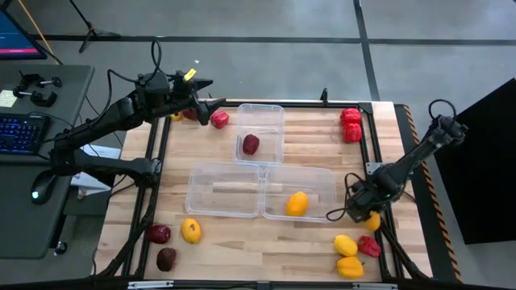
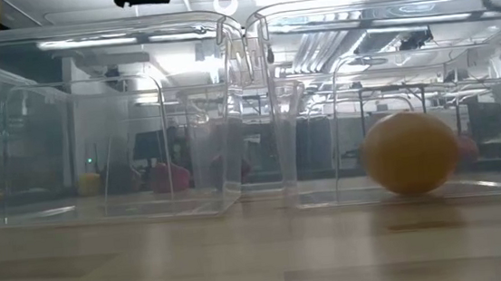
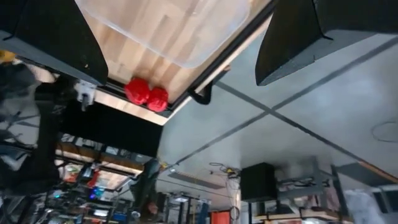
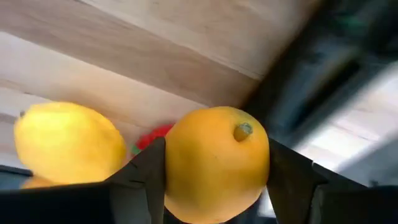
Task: Sort produce into baskets
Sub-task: Put the bottom right lemon into the middle right transparent bin
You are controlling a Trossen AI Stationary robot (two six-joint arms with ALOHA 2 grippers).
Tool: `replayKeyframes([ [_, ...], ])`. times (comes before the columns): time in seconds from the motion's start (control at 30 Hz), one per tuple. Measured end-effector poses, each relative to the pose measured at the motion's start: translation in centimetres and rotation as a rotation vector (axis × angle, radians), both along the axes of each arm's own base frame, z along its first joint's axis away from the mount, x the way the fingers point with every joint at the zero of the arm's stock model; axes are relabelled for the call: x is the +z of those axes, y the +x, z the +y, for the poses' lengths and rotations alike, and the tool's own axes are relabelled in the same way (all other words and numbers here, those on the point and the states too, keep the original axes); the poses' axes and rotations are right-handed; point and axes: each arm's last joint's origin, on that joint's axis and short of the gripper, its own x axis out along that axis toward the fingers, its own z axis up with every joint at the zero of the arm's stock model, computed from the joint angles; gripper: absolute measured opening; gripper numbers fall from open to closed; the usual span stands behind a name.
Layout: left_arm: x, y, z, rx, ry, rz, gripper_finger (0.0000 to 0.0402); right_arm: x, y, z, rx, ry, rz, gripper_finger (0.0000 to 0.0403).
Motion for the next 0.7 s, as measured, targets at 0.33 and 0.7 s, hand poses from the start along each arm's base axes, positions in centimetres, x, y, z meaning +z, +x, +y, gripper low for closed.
replayKeyframes([
  [0.33,0.0,-0.1,0.1,0.043,0.052,0.034,0.0397,9.9,0.5,-1.6,-0.028,-0.313,-0.352,0.0189],
  [0.7,0.0,0.0,0.0,0.005,-0.009,-0.003,0.0397,13.7,5.9,-1.6,0.049,-0.545,-1.016,0.0192],
])
